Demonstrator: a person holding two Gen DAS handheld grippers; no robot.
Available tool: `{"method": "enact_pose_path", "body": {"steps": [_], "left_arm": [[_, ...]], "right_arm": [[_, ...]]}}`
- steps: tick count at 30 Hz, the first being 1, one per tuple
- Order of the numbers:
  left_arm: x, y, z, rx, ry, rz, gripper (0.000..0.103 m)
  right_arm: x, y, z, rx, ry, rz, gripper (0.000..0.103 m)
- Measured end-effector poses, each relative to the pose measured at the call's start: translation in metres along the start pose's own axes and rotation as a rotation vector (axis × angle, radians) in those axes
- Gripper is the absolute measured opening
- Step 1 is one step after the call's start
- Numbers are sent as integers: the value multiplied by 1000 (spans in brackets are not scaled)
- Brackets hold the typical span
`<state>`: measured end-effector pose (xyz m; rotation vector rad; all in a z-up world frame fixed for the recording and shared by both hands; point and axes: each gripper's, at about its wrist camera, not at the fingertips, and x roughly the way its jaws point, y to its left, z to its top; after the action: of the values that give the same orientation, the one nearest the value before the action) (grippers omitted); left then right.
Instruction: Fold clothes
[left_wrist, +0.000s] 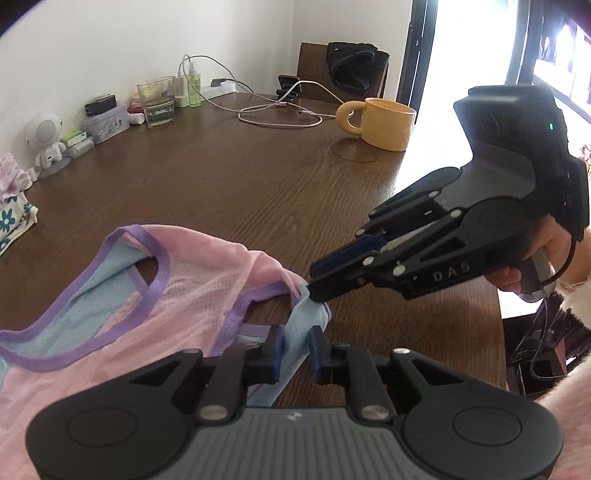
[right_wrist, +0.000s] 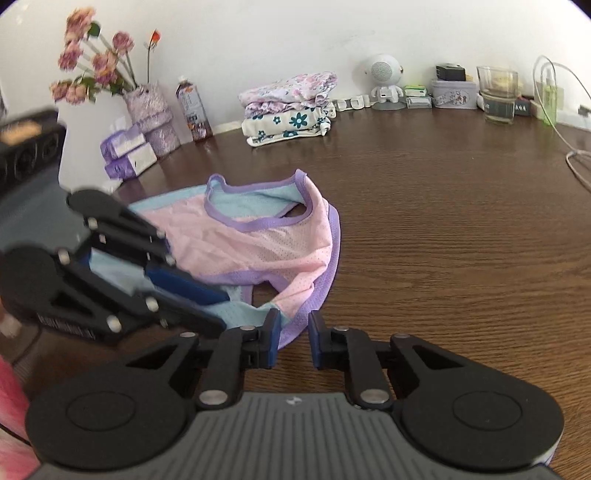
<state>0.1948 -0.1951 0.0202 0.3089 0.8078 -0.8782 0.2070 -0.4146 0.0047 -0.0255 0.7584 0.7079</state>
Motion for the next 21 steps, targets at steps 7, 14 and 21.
{"method": "enact_pose_path", "body": {"steps": [7, 14, 21], "left_arm": [[2, 27, 19, -156, -28, -24, 22], [22, 25, 22, -122, 36, -60, 21], [30, 17, 25, -64, 63, -64, 4]], "right_arm": [[1, 14, -4, -133, 0, -46, 15], [0, 16, -6, -198, 0, -57, 15], [-2, 15, -7, -210, -12, -46, 15]]}}
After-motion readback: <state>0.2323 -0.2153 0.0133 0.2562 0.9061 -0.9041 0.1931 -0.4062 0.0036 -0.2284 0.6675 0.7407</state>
